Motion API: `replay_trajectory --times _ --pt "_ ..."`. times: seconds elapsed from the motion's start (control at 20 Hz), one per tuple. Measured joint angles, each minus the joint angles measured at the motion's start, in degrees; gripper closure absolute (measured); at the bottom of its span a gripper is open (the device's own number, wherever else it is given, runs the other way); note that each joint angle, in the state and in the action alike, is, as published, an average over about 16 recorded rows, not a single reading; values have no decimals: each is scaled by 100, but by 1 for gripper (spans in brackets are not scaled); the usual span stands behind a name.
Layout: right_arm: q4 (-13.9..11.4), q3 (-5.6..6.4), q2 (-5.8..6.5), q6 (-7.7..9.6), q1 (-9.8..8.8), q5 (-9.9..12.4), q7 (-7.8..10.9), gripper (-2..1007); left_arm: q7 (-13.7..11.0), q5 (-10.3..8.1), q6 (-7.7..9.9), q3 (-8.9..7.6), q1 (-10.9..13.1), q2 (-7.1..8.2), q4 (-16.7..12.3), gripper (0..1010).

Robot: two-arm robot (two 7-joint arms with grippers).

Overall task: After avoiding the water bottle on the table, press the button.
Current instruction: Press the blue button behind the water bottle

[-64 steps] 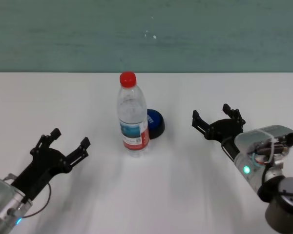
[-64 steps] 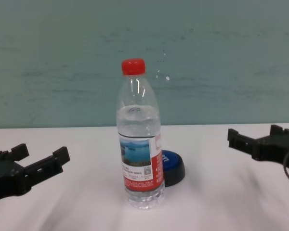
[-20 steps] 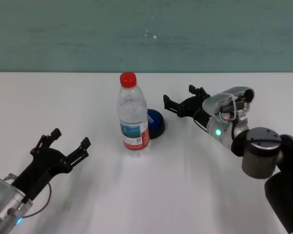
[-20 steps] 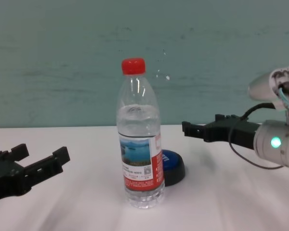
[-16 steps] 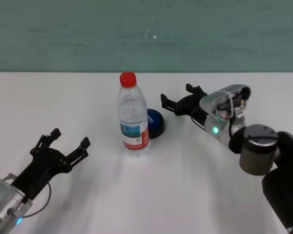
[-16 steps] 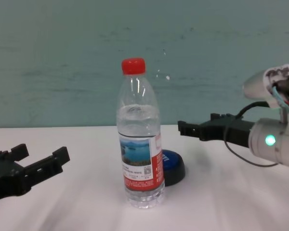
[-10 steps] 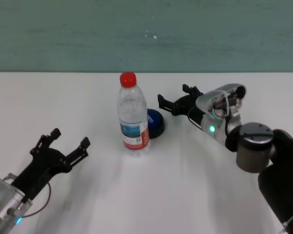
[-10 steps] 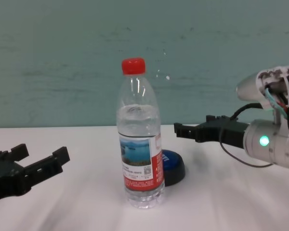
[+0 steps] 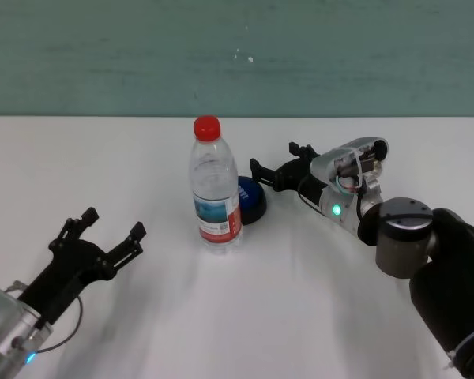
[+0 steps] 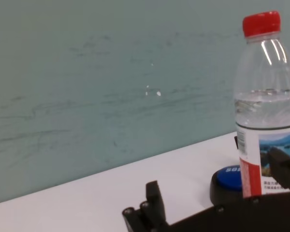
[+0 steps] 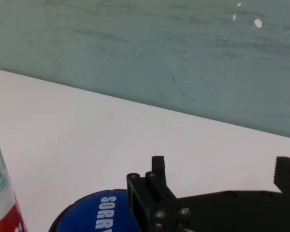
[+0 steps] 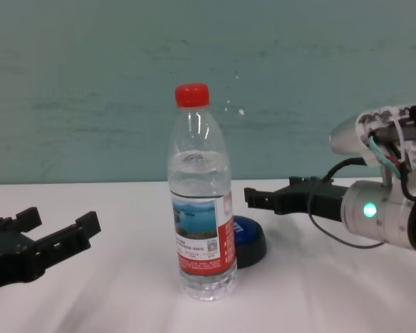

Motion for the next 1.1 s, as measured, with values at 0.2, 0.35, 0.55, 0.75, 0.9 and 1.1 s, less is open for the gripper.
replay_trajectory --times 0.2,0.35,0.55,0.75,0.9,1.1 --pt "175 -21 -38 -29 83 12 43 1 0 0 0 0 0 0 0 0" --pt "272 -31 -62 -47 126 21 63 1 0 0 0 0 0 0 0 0" --pt "361 -36 -86 -58 157 39 83 1 0 0 0 0 0 0 0 0" --pt "407 -33 -101 -49 157 65 95 1 0 0 0 0 0 0 0 0" --pt "427 -30 -109 -37 149 83 98 1 0 0 0 0 0 0 0 0" --pt "449 -27 -116 -12 137 105 100 1 0 0 0 0 0 0 0 0"
